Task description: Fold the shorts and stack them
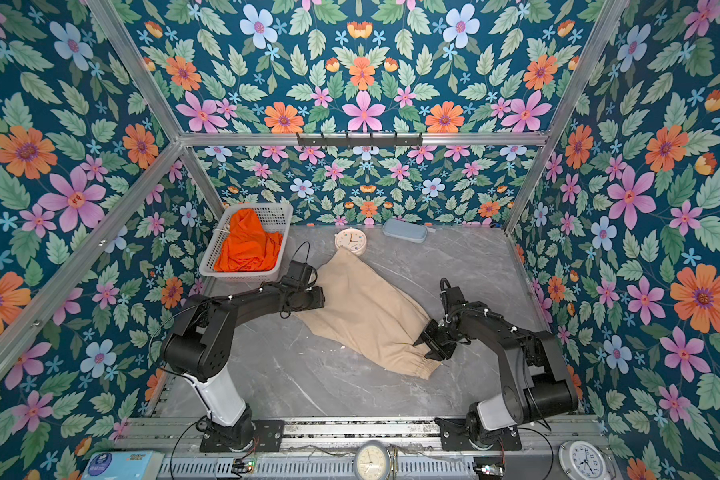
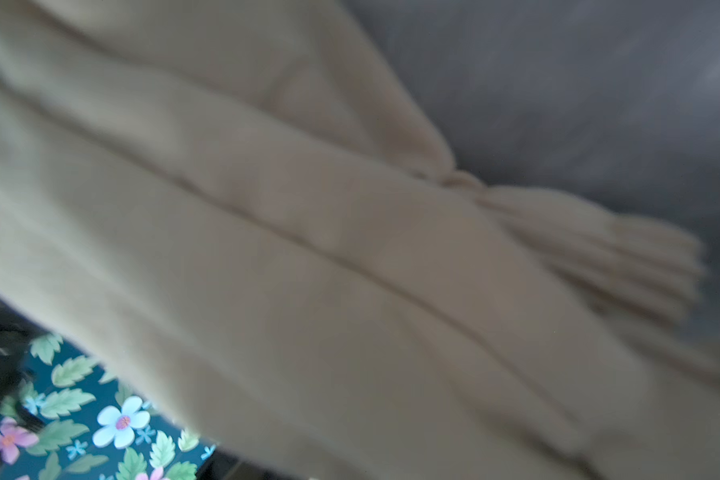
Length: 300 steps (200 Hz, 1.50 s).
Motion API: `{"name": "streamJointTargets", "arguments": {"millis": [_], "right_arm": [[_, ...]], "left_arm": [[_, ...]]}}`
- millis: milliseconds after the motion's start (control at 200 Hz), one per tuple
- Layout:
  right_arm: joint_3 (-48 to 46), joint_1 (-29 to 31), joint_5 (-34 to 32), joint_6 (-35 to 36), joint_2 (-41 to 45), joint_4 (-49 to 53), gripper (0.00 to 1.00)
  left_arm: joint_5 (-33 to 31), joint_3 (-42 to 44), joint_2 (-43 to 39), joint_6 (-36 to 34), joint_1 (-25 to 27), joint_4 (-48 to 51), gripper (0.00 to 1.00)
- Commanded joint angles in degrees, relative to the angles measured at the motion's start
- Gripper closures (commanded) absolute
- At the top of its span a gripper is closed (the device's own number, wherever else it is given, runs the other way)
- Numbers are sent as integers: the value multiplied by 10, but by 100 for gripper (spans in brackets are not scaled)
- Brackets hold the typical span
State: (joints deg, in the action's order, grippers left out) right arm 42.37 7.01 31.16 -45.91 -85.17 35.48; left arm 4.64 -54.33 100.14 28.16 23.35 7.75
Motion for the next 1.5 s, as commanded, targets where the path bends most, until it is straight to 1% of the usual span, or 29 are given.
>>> {"name": "streamJointTargets", "arguments": {"millis": [0,70,120,185,250,290,385,440,580,680,795,935,1155,1235,1395,1435,1495], "right_arm": [[21,-46,-66,70,-2,66,51],[52,-56,-69,91,11,81,51],[78,-53,-59,103,24,87,51],[111,-41,-55,111,48,92,50],[137,-16,-73,115,70,95,50],[146,3,-81,116,78,91,50],[148,35,-79,110,70,68,50],[138,38,-69,103,55,56,51],[110,42,-51,93,15,19,51],[100,42,-51,98,-8,9,51],[97,42,-55,103,-24,7,51],[96,42,-54,104,-34,3,51],[95,42,-52,101,-46,-4,51],[94,42,-58,102,-50,-2,51],[92,42,-63,104,-66,-5,51],[92,42,-64,105,-72,-6,51],[93,42,-65,107,-80,-5,51]], "left_arm": [[33,49,-45,69,11,-11,40],[30,70,-88,93,11,-14,38],[12,75,-123,102,9,-3,37],[-9,76,-166,107,2,15,36],[-13,80,-203,116,-14,34,36],[-4,85,-222,121,-28,44,35],[51,106,-249,141,-67,61,37],[80,126,-259,154,-83,65,38],[104,170,-283,177,-107,61,38],[143,194,-279,202,-118,38,38],[159,199,-268,215,-118,39,38],[163,217,-273,235,-118,33,37],[148,221,-238,237,-118,13,38],[137,217,-220,235,-118,2,41],[140,215,-179,234,-118,-27,49],[140,215,-173,232,-118,-34,53],[140,217,-163,232,-119,-40,63]]}}
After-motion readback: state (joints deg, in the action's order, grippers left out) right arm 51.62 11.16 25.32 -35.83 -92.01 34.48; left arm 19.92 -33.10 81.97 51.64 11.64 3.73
